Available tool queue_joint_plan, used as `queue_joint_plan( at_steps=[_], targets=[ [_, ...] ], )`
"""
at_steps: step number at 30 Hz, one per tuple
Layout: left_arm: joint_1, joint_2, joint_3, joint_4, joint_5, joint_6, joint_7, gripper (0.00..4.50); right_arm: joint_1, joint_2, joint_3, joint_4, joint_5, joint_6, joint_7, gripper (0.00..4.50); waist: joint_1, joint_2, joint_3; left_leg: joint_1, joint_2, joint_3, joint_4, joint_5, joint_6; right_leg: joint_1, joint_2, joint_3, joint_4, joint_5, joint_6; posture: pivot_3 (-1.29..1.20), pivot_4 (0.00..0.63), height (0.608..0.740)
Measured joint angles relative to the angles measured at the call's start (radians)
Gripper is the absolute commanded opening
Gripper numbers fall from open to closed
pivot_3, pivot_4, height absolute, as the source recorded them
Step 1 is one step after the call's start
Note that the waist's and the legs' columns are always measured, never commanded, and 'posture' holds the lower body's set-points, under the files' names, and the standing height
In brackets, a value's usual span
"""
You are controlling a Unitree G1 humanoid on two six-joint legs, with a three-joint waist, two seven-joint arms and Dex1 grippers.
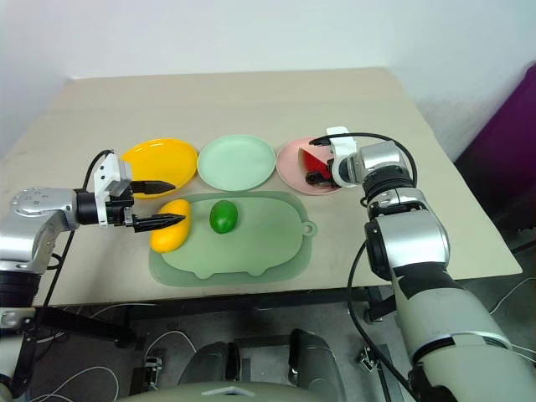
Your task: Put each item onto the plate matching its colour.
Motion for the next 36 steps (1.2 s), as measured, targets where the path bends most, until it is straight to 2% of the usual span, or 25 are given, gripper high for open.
queue_joint_plan(
  at_steps=[6,21,29,36],
  targets=[
    [-0.001,0.000,0.000,0.000,0.000,0.000,-0.001,4.50,-0.013,0.001,-0.018,-0.002,0.005,-0.001,0.004,4.46,0.000,0.000,0.000,0.000,0.000,0.000,0.000,0.000,0.000,0.000,0.000,0.000,0.000,0.000,0.000,0.00,0.150,0.740],
    [-0.015,-0.005,-0.006,0.008,0.000,-0.001,-0.002,4.50,-0.067,-0.009,-0.184,-0.121,0.132,-0.007,0.011,4.46,0.001,0.000,0.000,0.000,0.000,0.000,0.000,0.000,0.000,0.000,0.000,0.000,0.000,0.000,0.000,0.00,0.150,0.740],
    [-0.039,-0.022,-0.008,0.025,0.002,-0.007,0.000,4.50,-0.035,-0.013,-0.237,-0.365,0.232,0.025,0.045,4.46,0.001,0.000,0.000,0.001,0.000,-0.001,0.000,0.000,0.000,0.001,0.000,0.000,0.000,0.000,0.000,0.00,0.150,0.740],
    [-0.052,-0.032,-0.009,0.045,0.005,-0.008,0.008,4.50,0.082,-0.001,-0.255,-0.571,0.321,0.140,0.023,4.46,0.003,0.000,0.000,0.001,0.000,-0.001,0.001,0.000,0.000,0.001,0.000,0.000,0.000,0.000,0.000,0.00,0.150,0.740]
  ],
)
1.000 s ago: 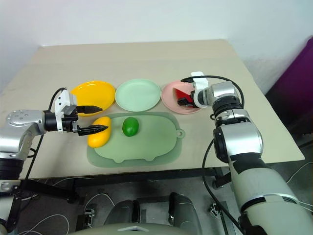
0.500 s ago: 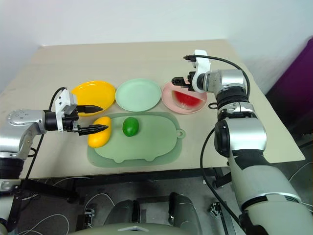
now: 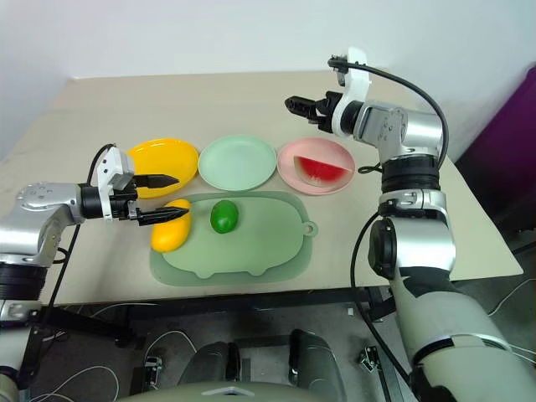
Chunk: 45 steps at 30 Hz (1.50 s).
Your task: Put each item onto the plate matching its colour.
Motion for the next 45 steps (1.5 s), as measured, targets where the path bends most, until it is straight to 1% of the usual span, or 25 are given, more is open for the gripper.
queue_joint_plan(
  at_steps=[5,10,15,17,18,20,22,29,36,45],
  targets=[
    [-0.009,-0.001,-0.001,0.006,0.002,0.000,0.001,4.50,0.050,-0.002,-0.003,-0.140,0.073,0.088,0.020,4.46,0.000,0.000,0.000,0.000,0.000,0.000,0.000,0.000,0.000,0.000,0.000,0.000,0.000,0.000,0.000,0.00,0.150,0.740],
    [-0.016,-0.002,-0.001,0.010,0.004,-0.001,0.001,4.50,0.086,0.009,-0.008,-0.254,0.164,0.241,0.019,4.46,0.000,0.000,0.000,0.000,0.000,-0.001,0.000,0.000,0.000,0.000,0.000,0.000,0.000,0.000,0.000,0.00,0.150,0.740],
    [-0.016,-0.010,-0.001,0.014,0.005,0.000,0.004,4.50,0.137,0.085,0.006,-0.387,0.222,0.429,-0.048,4.46,0.000,0.000,0.000,0.000,0.001,-0.001,0.000,0.000,0.000,0.000,0.000,0.000,0.000,0.000,0.000,0.00,0.150,0.740],
    [-0.017,-0.012,-0.001,0.014,0.005,0.000,0.005,4.50,0.143,0.110,0.023,-0.409,0.238,0.475,-0.065,4.46,0.001,0.000,0.000,0.000,0.000,-0.001,0.000,0.000,0.000,-0.001,0.000,0.000,0.000,0.000,0.000,0.00,0.150,0.740],
    [-0.016,-0.012,-0.001,0.013,0.005,0.000,0.008,4.50,0.144,0.123,0.020,-0.436,0.240,0.530,-0.090,4.46,0.002,0.000,0.000,0.000,0.000,-0.001,0.000,0.000,0.000,0.000,0.000,0.000,0.000,0.000,0.000,0.00,0.150,0.740],
    [-0.014,-0.014,-0.001,0.005,0.005,0.003,0.013,4.50,0.148,0.179,0.024,-0.467,0.241,0.622,-0.126,4.46,0.002,-0.001,-0.001,0.000,0.000,-0.001,0.000,0.000,0.000,0.000,0.000,0.000,0.000,0.000,-0.001,0.00,0.150,0.740],
    [-0.014,-0.020,-0.002,-0.006,0.004,0.004,0.013,4.50,0.158,0.205,0.048,-0.484,0.241,0.669,-0.147,4.46,0.002,-0.001,-0.001,-0.001,0.000,-0.001,0.000,0.000,0.000,-0.001,0.000,0.000,0.000,0.000,-0.001,0.00,0.150,0.740],
    [-0.012,-0.019,-0.002,-0.014,0.003,0.008,0.014,4.50,0.154,0.227,0.096,-0.490,0.239,0.691,-0.204,4.46,0.002,-0.002,-0.001,-0.001,0.000,-0.002,0.000,0.000,0.000,-0.001,0.000,0.000,0.000,0.000,-0.001,0.00,0.150,0.740],
    [-0.002,-0.019,-0.001,-0.027,0.001,0.009,0.018,4.50,0.154,0.245,0.136,-0.474,0.196,0.690,-0.240,4.46,0.001,-0.002,-0.001,-0.002,0.000,-0.002,0.000,0.000,0.000,-0.001,0.000,0.000,0.000,0.000,-0.001,0.00,0.150,0.740],
    [0.011,-0.019,-0.001,-0.042,-0.005,0.020,0.032,4.50,0.152,0.310,0.138,-0.414,0.152,0.690,-0.278,4.46,0.001,-0.002,-0.001,-0.002,0.000,-0.002,0.000,0.000,0.000,-0.001,0.001,0.000,0.000,0.000,-0.001,0.00,0.150,0.740]
  ],
)
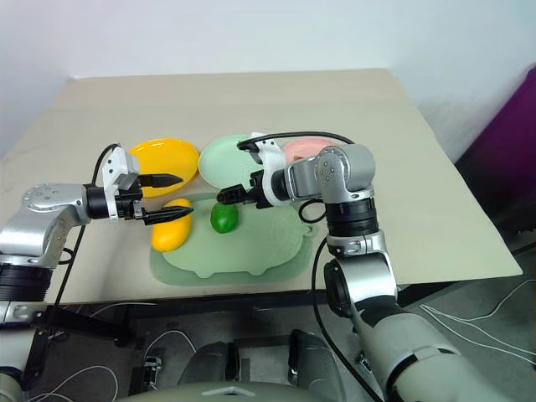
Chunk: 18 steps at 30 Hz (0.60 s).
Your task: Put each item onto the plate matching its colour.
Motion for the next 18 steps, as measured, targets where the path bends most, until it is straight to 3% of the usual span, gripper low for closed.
queue_joint_plan(
  at_steps=[18],
  targets=[
    [0.008,0.003,0.001,-0.004,-0.002,0.007,0.000,4.50,-0.031,0.087,0.016,0.107,-0.054,-0.005,-0.054,4.46,-0.001,0.000,0.000,-0.001,0.000,0.000,0.000,0.000,0.000,0.000,0.000,0.000,-0.001,-0.001,-0.002,0.00,0.150,0.740]
  ],
)
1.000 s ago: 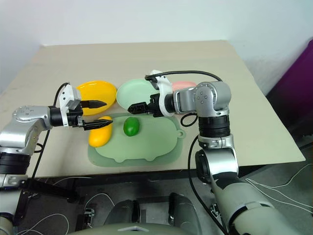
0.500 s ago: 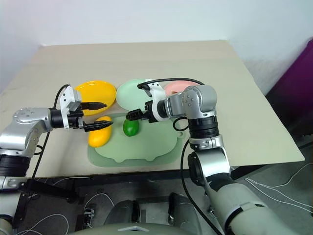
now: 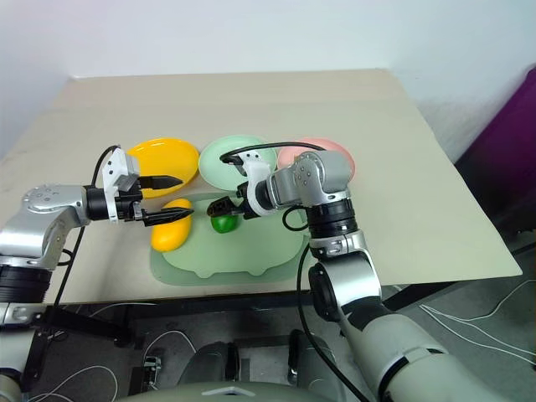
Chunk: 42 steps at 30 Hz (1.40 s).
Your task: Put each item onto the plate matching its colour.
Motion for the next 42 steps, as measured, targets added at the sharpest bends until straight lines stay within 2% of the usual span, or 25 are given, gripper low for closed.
queue_joint_plan(
  at_steps=[14,25,42],
  targets=[
    [0.010,0.006,0.004,-0.020,-0.001,0.009,0.000,4.50,-0.032,0.011,0.092,0.079,-0.065,-0.078,0.006,4.46,-0.002,0.001,0.000,0.000,0.000,0.000,0.000,0.000,0.000,0.000,0.000,0.000,0.000,-0.001,-0.001,0.00,0.150,0.740],
    [0.024,0.005,0.005,-0.021,-0.002,0.017,0.001,4.50,-0.088,0.022,0.117,0.158,-0.114,-0.105,0.002,4.46,-0.002,0.001,0.001,-0.001,0.000,0.000,0.000,0.000,0.000,-0.001,0.000,0.000,0.000,-0.001,-0.001,0.00,0.150,0.740],
    [0.031,0.005,0.008,-0.023,-0.006,0.017,0.007,4.50,-0.172,0.091,-0.012,0.333,-0.173,-0.134,-0.111,4.46,-0.003,0.003,0.002,-0.001,0.000,0.000,-0.001,0.000,0.000,-0.002,0.000,0.000,-0.001,0.000,-0.001,0.00,0.150,0.740]
  ],
)
